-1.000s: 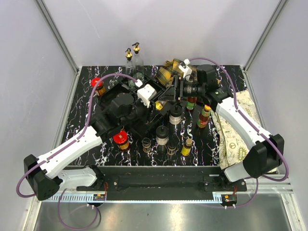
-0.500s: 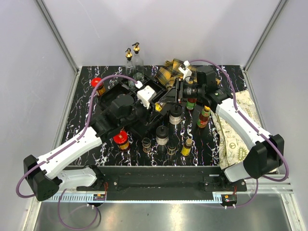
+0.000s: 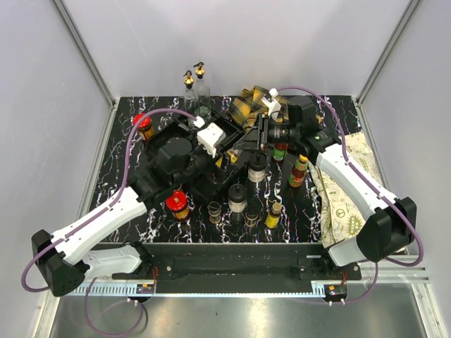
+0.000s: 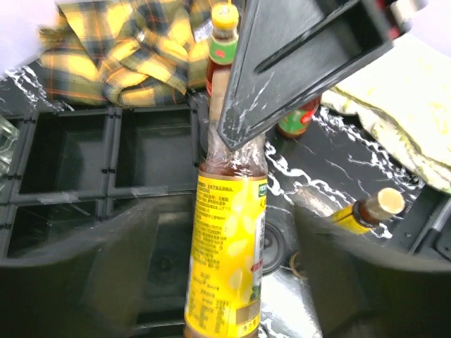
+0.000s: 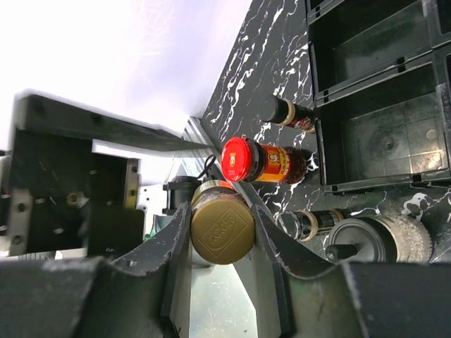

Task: Organize the condiment bottles
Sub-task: Place the bottle in the storage box.

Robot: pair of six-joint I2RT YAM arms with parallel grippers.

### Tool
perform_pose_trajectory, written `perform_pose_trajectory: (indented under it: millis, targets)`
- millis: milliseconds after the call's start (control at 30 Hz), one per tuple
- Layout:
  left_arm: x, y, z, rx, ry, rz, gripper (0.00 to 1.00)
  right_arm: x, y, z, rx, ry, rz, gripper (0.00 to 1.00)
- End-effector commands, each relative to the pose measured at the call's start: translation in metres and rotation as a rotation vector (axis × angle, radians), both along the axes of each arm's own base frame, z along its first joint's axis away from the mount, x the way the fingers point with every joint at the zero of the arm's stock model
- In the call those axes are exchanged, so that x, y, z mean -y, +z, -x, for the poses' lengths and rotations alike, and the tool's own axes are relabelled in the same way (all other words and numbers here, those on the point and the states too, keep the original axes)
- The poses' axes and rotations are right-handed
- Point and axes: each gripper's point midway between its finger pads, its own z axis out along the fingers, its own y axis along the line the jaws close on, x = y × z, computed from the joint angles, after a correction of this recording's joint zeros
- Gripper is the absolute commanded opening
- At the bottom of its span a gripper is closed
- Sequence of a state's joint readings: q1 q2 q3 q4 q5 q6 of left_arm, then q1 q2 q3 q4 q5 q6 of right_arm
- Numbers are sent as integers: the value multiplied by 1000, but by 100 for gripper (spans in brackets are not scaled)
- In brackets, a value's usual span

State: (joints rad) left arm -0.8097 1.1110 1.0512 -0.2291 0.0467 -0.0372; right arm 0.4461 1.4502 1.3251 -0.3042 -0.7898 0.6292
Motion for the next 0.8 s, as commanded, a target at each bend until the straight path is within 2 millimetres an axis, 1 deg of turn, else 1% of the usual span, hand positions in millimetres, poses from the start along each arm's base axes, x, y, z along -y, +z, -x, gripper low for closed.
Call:
perform_pose_trajectory:
  millis: [0,33,133,167,200,267,300,367,400,433,467,500,533,567,600,633,667,700,733,767]
  targets:
    - [-14,53,-9,123,90,123,98,-8,44,-8,95,4,-69,0]
    - [-17,54,-9,121,104,126,99,-9,50,-10,114,3,-71,0]
    - [-32,60,-10,121,177,135,99,-12,58,-18,138,-6,-59,0]
    - [-38,63,-8,125,196,143,99,-14,58,-20,143,-7,-50,0]
    - [-45,64,-10,125,230,140,99,-15,56,-26,169,-24,-25,0]
    - [-57,64,-7,107,276,148,99,-21,55,-32,180,-30,19,0]
    - [-65,64,-8,106,317,151,99,-22,49,-41,216,-54,68,0]
    - [-77,59,-4,80,364,158,99,-26,42,-54,221,-82,142,0]
    - [-86,53,-5,73,412,148,99,-27,32,-60,241,-102,205,0]
    - [-91,47,-4,52,439,150,99,-30,32,-70,264,-120,233,0]
    - [-97,47,-2,50,464,161,99,-32,27,-77,281,-137,268,0]
    - [-107,39,-3,43,512,150,99,-31,29,-86,328,-171,319,0]
    - [-113,37,0,27,540,164,99,-34,16,-95,329,-178,361,0]
    - [-118,34,1,21,562,164,99,-30,10,-107,349,-232,416,0]
    - [-126,26,0,15,602,153,99,-29,4,-113,377,-238,460,0]
    - [-132,24,4,5,624,164,99,-36,-1,-120,395,-242,489,0]
    - [-136,23,5,4,641,169,99,-30,-6,-131,416,-296,544,0]
    - [-141,18,5,2,665,164,99,-30,-11,-136,440,-304,584,0]
    - [-145,19,8,1,676,182,99,-32,-18,-147,454,-331,621,0]
    - [-148,19,9,3,683,186,99,-25,-20,-156,469,-384,665,0]
